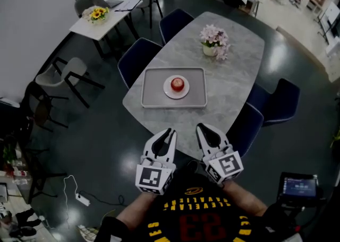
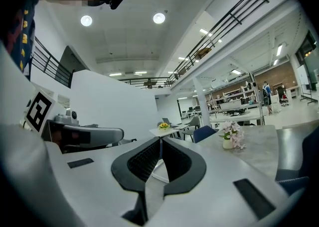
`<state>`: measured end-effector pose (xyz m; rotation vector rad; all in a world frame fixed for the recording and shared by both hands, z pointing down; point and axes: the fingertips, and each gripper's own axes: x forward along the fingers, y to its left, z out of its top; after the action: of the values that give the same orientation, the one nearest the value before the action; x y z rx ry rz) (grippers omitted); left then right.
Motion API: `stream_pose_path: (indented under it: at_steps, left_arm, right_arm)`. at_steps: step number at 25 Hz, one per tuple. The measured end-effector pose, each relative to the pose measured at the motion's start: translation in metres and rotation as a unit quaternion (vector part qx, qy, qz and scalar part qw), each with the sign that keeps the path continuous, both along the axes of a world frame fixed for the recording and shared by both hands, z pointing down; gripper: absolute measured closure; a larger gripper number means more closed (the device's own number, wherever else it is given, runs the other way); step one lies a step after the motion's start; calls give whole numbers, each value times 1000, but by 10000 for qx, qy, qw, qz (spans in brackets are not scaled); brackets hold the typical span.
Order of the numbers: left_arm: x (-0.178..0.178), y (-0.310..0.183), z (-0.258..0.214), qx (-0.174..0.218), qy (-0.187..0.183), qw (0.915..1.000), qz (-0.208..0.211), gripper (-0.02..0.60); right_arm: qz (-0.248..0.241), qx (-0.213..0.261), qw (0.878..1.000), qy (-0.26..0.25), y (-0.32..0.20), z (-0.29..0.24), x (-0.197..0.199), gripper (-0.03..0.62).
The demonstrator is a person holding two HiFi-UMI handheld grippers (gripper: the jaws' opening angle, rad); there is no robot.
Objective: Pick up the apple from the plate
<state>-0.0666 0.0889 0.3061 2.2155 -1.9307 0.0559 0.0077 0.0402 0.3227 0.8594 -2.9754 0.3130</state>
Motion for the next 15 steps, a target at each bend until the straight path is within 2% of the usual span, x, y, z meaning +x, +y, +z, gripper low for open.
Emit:
stream_pose_path:
  at_steps: [5,9,15]
  left_arm:
    - [-8,-19,0,-40,-53,9999,-142,535]
    - [-20,-36,7,-131,48,9998,-158,535]
    - [-46,-74,29,-311,90,9995,67,535]
  right_arm:
    - [18,-77,10000,20,-18,6,1,588]
    - [119,-138,9998,102,-34,15,-1,588]
    - [495,-429,9976,219,-68,37,-11,588]
